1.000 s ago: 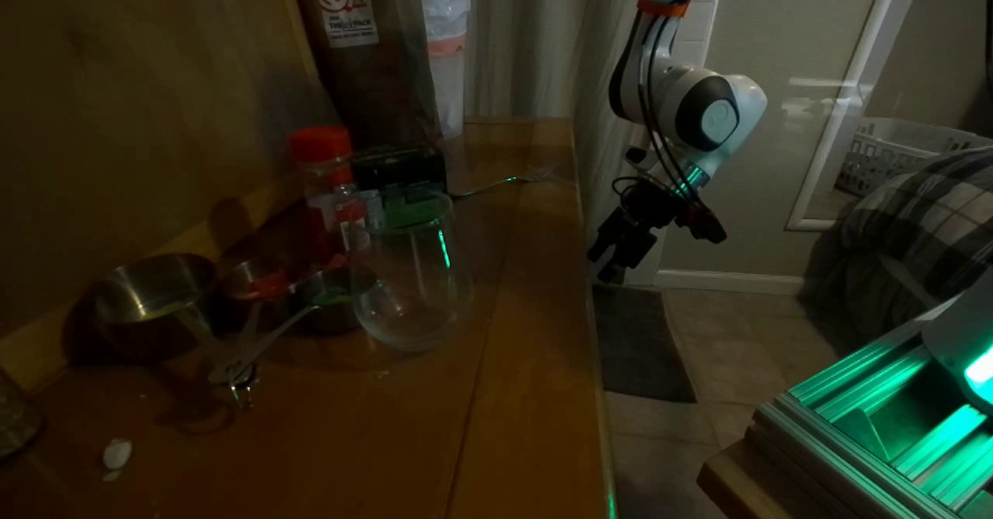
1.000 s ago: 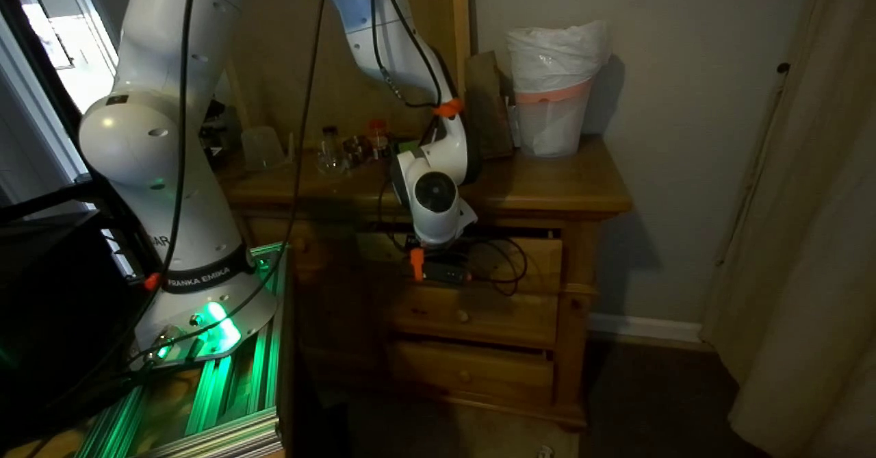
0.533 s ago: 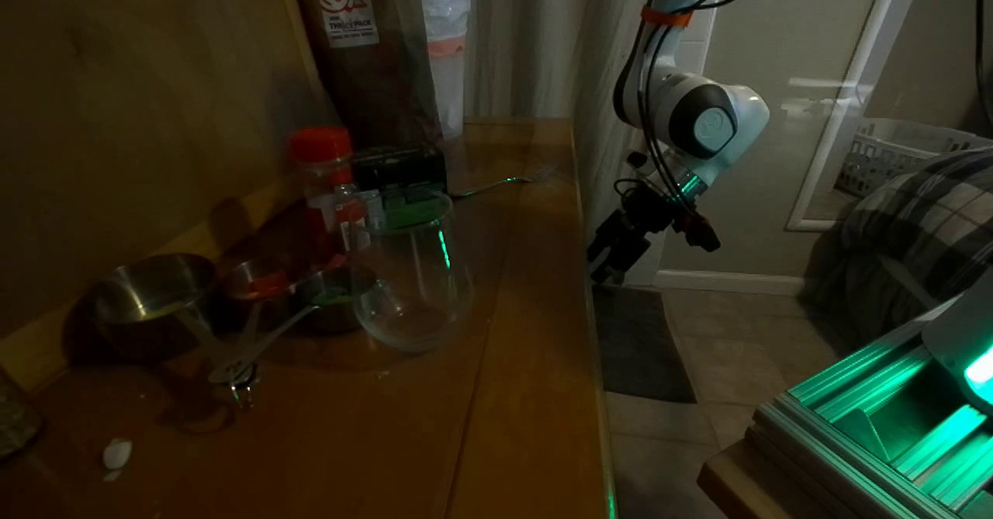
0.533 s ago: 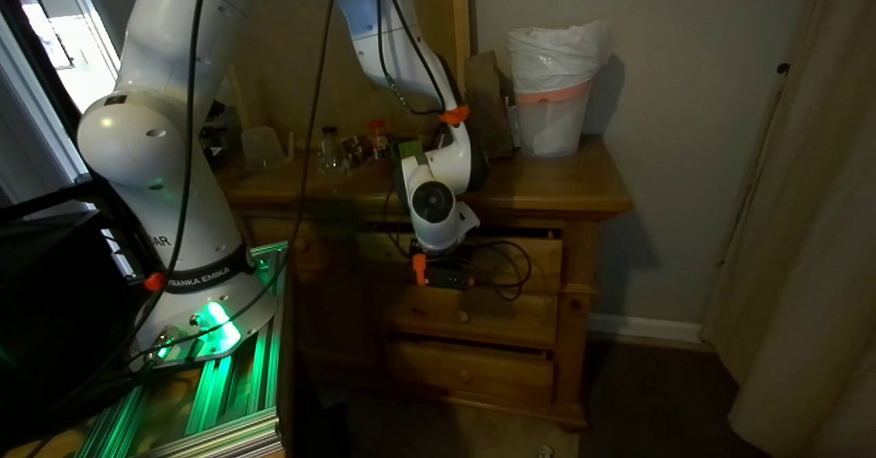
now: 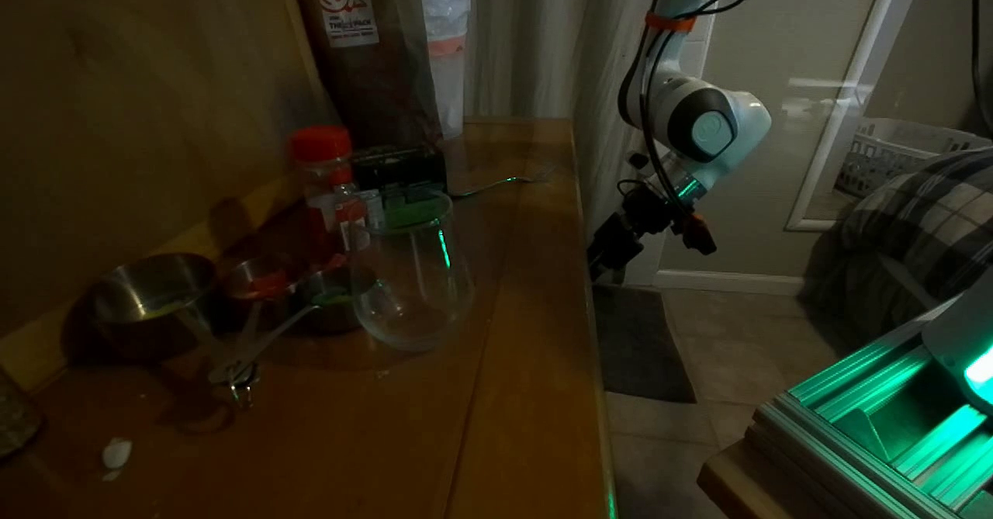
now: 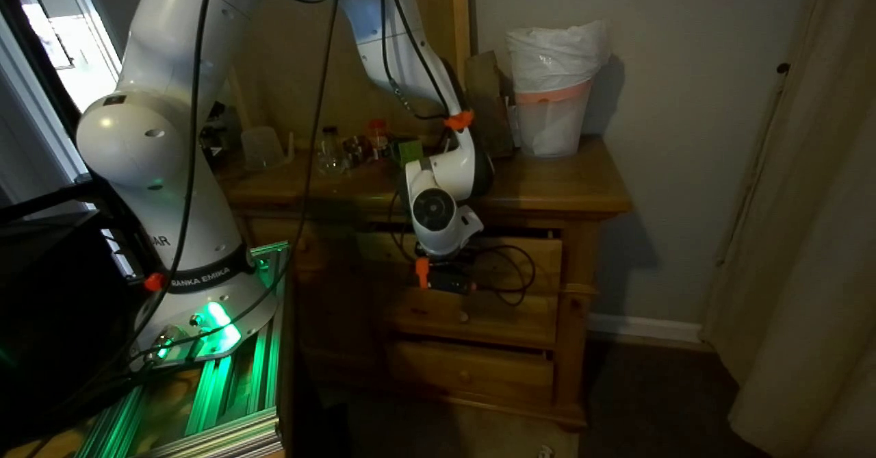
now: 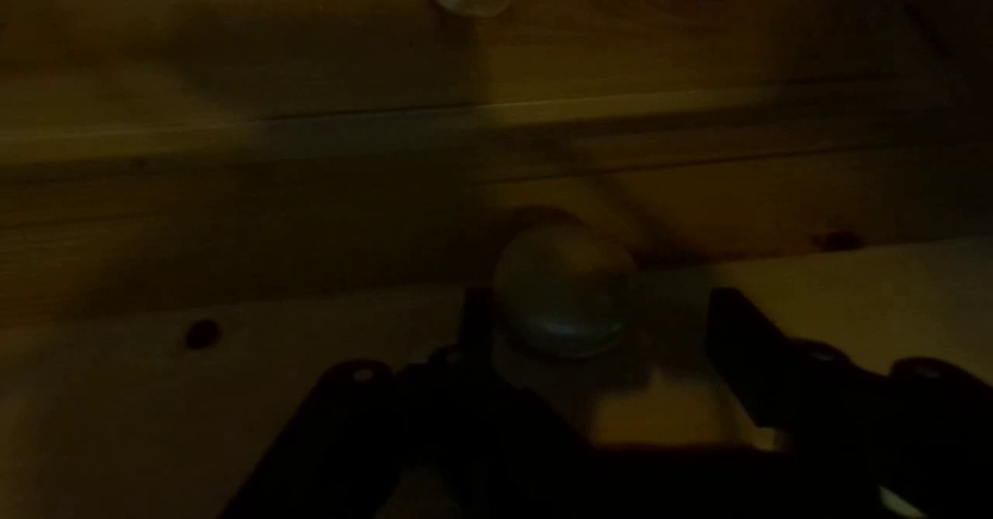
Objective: Open the topmost drawer on the right and remove the white packet from the drawer then close the drawer.
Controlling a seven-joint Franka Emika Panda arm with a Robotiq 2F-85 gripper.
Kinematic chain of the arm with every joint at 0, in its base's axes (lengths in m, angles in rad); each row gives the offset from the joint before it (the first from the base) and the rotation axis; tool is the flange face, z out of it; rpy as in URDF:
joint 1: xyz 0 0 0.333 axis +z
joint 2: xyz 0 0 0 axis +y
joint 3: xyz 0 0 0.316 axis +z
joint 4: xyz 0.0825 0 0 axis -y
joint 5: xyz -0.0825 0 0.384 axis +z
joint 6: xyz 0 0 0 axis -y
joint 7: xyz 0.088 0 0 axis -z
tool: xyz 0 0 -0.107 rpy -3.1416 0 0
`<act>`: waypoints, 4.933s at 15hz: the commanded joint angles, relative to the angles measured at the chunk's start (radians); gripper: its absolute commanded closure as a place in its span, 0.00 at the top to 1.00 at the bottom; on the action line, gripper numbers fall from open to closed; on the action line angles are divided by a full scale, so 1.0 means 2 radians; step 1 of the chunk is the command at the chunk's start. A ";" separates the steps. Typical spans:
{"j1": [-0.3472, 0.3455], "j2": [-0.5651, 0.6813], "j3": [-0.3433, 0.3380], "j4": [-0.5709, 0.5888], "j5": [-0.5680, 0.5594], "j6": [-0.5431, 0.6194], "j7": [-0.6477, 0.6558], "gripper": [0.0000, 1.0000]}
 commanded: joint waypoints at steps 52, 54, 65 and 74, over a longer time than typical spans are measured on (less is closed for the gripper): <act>0.000 -0.065 -0.138 -0.098 -0.098 0.071 -0.001 0.77; -0.006 -0.091 -0.139 -0.107 -0.111 0.115 -0.001 0.88; 0.110 -0.253 -0.144 -0.214 -0.194 0.223 0.136 1.00; 0.184 -0.230 -0.083 -0.186 -0.231 0.203 0.265 1.00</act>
